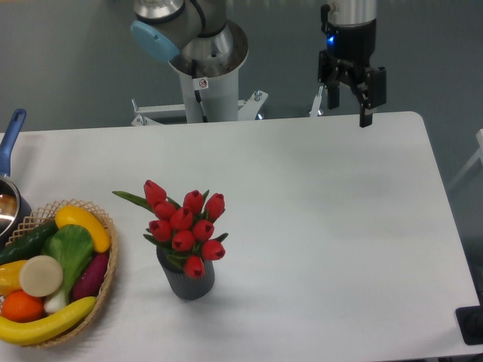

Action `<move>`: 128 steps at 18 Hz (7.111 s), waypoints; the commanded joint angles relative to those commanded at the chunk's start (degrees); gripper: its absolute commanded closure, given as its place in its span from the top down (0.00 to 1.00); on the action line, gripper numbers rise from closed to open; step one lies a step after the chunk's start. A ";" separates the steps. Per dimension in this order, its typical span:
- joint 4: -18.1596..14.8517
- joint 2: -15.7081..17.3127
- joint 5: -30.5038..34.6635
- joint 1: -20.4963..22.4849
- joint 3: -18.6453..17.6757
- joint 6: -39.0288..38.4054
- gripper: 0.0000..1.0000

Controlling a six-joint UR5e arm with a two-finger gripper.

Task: Pick up the flowers from the vase
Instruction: 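Move the open gripper down toward the red tulips in the vase, then lower the open gripper around the tulip stems above the vase rim, then close the gripper on the bunch of tulip stems, then lift the gripped tulips straight up out of the grey vase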

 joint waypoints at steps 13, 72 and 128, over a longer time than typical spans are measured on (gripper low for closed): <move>0.09 1.32 -0.97 -0.70 -3.16 -4.11 1.00; 12.04 -24.17 -42.19 -18.98 -0.79 -33.05 1.00; 12.13 -18.90 -44.74 -20.48 6.15 -52.72 0.36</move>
